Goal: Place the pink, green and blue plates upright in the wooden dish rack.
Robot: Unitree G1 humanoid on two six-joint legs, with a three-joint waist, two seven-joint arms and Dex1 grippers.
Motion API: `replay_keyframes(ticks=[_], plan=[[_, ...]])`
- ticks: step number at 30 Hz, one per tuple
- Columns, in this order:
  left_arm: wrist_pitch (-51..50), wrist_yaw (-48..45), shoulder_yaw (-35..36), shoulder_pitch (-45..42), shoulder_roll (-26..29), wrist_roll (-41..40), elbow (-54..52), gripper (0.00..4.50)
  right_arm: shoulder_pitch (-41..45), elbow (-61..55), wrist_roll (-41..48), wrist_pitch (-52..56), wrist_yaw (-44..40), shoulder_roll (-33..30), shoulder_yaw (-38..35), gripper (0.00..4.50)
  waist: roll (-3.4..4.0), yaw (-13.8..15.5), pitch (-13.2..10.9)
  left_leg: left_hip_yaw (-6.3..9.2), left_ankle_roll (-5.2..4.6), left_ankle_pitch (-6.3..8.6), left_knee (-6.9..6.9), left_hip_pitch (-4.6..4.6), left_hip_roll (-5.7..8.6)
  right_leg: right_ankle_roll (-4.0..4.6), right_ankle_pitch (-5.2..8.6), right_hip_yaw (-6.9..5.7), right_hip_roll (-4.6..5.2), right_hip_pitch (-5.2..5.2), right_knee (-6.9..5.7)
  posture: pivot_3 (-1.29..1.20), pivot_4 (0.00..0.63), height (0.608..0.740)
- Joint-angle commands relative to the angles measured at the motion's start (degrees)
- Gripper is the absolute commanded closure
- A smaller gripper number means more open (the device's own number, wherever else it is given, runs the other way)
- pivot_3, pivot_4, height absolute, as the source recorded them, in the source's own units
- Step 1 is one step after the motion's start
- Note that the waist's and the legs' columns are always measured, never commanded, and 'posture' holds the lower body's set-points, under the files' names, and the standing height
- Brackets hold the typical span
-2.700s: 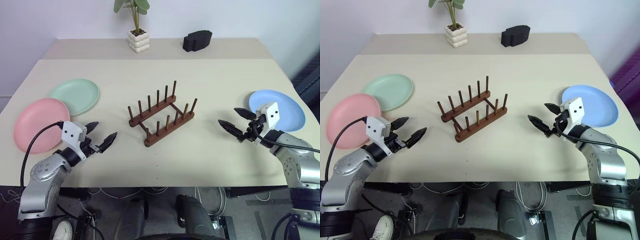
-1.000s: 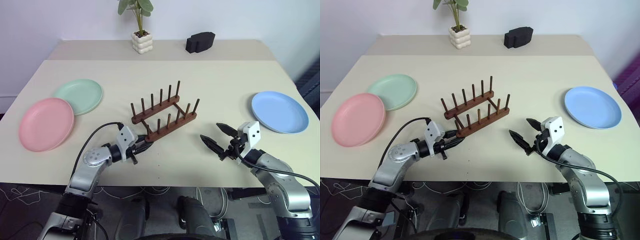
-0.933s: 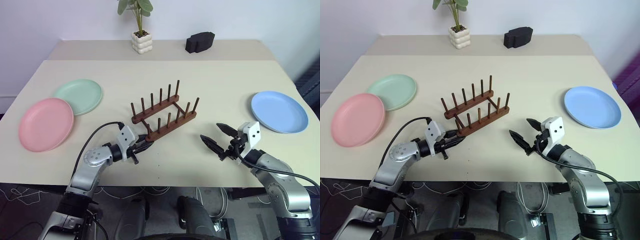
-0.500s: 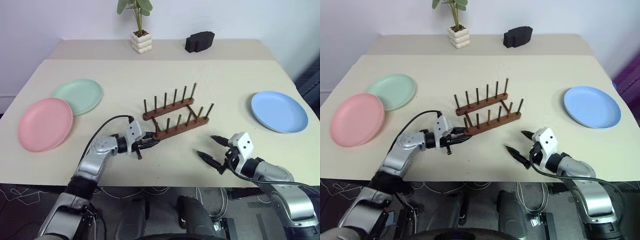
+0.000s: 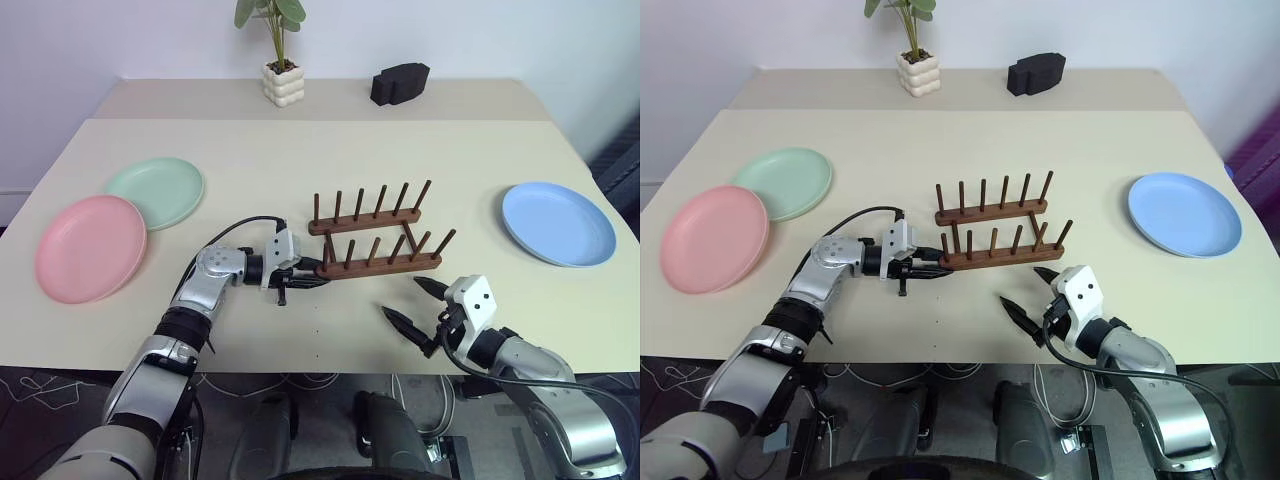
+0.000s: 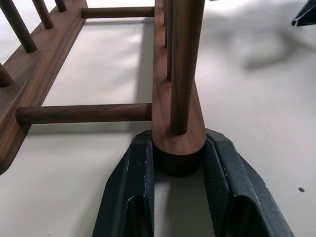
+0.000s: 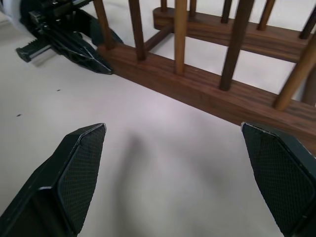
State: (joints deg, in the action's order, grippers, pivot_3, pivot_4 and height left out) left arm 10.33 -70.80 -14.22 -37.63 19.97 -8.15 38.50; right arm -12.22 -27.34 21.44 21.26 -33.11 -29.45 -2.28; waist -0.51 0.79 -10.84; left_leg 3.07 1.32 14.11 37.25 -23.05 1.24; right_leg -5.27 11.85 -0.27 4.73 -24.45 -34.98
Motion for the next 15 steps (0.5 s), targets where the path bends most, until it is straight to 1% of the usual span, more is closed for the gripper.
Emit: replay_keyframes(ticks=[1,3,6,7,8,9,11,12,13,14,15], plan=[[-0.24,2.69,1.51,0.04,0.22,1.18,1.35,1.73,-0.16,-2.06,-0.27,-0.46,0.70,0.40,-0.60,0.00,0.00,-0.06,0.00,0.00,0.00,0.00,0.00,0.01,0.00,0.00,0.00,0.00,0.00,0.00,0.00,0.00,0.150,0.739],[-2.07,4.40,2.87,1.52,1.07,0.54,-0.91,0.82,0.41,-0.59,-1.83,-0.90,1.76,0.12,-1.00,0.00,0.00,-0.17,0.00,0.00,0.00,0.00,0.00,0.02,-0.01,-0.01,0.00,0.00,0.00,0.00,-0.02,0.00,0.150,0.739],[-6.07,6.33,4.43,5.35,2.61,-0.58,-6.90,0.82,0.77,0.72,-1.97,-1.15,1.74,-0.08,-1.92,0.00,0.00,-0.57,0.00,-0.01,0.00,0.00,-0.05,0.08,-0.05,-0.01,-0.01,0.01,-0.03,0.00,-0.05,0.00,0.150,0.739],[-7.73,6.78,4.84,6.65,3.09,-1.00,-9.01,1.08,1.02,1.13,-1.87,-0.76,1.79,-0.09,-2.21,0.25,0.00,-0.61,0.00,-0.01,0.00,0.00,-0.08,0.10,-0.06,-0.01,-0.01,0.01,-0.04,0.00,-0.06,0.00,0.150,0.739],[-9.38,6.97,5.43,8.54,3.78,-1.78,-11.93,1.51,1.37,1.88,-2.18,-0.50,1.96,-0.26,-2.47,0.56,0.01,-0.70,0.00,0.00,0.00,0.00,-0.10,0.12,-0.07,-0.01,-0.01,0.01,-0.04,0.00,-0.07,0.00,0.150,0.739],[-11.18,6.78,5.97,11.05,4.81,-2.79,-15.65,1.83,1.87,3.05,-2.91,-0.43,2.36,-0.49,-2.68,0.92,0.00,-0.97,0.00,0.00,0.00,0.00,-0.12,0.15,-0.08,0.00,-0.01,0.01,-0.06,0.00,-0.09,0.00,0.150,0.739],[-14.12,6.57,6.43,15.80,6.72,-4.33,-22.74,2.79,2.92,5.76,-4.81,-0.89,4.10,-0.22,-2.99,1.90,0.01,-1.39,0.01,0.00,0.00,0.00,-0.14,0.18,-0.12,0.01,0.00,0.02,-0.06,0.00,-0.11,0.00,0.150,0.739],[-15.15,6.82,6.41,17.19,7.19,-4.61,-25.06,3.20,3.09,6.51,-5.39,-1.26,4.62,-0.04,-3.06,2.27,0.02,-1.43,0.02,0.01,0.00,0.00,-0.15,0.21,-0.14,0.01,-0.01,0.02,-0.06,0.00,-0.11,0.00,0.150,0.739],[-16.22,7.34,6.26,18.30,7.44,-4.81,-27.29,3.85,3.19,7.04,-5.98,-1.66,5.19,0.31,-2.97,2.91,0.02,-1.39,0.02,0.05,-0.01,0.00,-0.18,0.22,-0.15,0.02,0.00,0.03,-0.04,0.01,-0.11,0.00,0.150,0.739],[-17.34,7.76,5.90,19.32,7.53,-4.99,-29.54,4.38,3.32,7.46,-6.63,-2.17,6.00,0.91,-2.83,3.45,0.02,-1.30,0.02,0.05,0.00,0.00,-0.18,0.22,-0.15,0.03,0.01,0.03,-0.04,0.01,-0.11,0.00,0.150,0.739],[-18.25,8.24,5.38,20.28,7.57,-4.89,-31.60,4.50,3.47,7.77,-7.27,-2.56,6.99,1.68,-2.62,3.96,0.02,-1.22,0.02,0.05,0.00,0.00,-0.17,0.21,-0.16,0.04,0.01,0.03,-0.03,0.01,-0.11,0.00,0.150,0.739]])
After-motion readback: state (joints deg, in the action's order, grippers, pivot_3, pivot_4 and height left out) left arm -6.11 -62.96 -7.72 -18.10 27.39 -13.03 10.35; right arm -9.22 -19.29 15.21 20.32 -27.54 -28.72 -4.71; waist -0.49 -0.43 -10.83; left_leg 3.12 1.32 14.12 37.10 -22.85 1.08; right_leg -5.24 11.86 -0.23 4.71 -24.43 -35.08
